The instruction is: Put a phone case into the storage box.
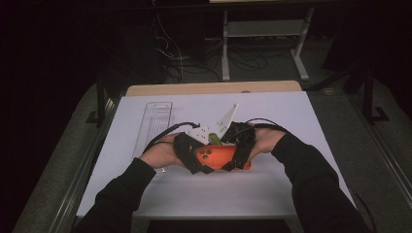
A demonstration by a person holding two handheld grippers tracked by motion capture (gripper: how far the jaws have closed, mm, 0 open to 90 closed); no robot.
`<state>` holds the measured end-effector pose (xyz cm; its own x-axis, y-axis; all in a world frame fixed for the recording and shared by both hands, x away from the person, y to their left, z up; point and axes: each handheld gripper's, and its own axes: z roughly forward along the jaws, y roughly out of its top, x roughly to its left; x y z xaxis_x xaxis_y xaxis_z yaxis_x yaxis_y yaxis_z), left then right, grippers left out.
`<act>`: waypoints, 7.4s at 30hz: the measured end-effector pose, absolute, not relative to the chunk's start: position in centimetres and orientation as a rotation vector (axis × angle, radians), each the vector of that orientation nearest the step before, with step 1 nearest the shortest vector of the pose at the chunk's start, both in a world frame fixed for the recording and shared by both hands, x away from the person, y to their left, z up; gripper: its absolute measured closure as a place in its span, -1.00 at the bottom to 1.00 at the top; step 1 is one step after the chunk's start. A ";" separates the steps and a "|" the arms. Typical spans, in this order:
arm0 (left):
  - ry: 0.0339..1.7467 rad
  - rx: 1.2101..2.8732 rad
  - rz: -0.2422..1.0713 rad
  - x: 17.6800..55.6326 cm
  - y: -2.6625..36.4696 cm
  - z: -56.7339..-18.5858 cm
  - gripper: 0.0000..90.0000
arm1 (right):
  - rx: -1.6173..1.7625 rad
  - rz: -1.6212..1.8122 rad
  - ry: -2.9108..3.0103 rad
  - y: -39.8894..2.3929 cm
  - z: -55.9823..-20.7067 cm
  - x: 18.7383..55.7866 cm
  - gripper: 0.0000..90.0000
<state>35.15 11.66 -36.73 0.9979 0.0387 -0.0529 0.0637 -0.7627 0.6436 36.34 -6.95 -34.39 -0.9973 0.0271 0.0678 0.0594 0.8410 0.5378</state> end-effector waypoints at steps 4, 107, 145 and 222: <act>0.135 2.465 -0.039 35.0 11.6 -36.9 -0.63 | -0.123 -0.905 -2.984 -8.2 -34.1 36.6 -1.00; 0.604 2.373 0.046 34.4 13.8 -38.0 -0.63 | -0.521 -1.112 -3.810 -14.0 -41.6 28.8 -1.00; 0.590 2.373 0.053 34.3 13.0 -37.8 -0.63 | 0.353 -0.854 -4.213 -8.9 -42.3 28.0 -0.58; 0.622 2.279 0.108 34.6 14.7 -37.2 -1.00 | -0.310 -1.129 -3.904 -10.3 -42.0 29.4 0.74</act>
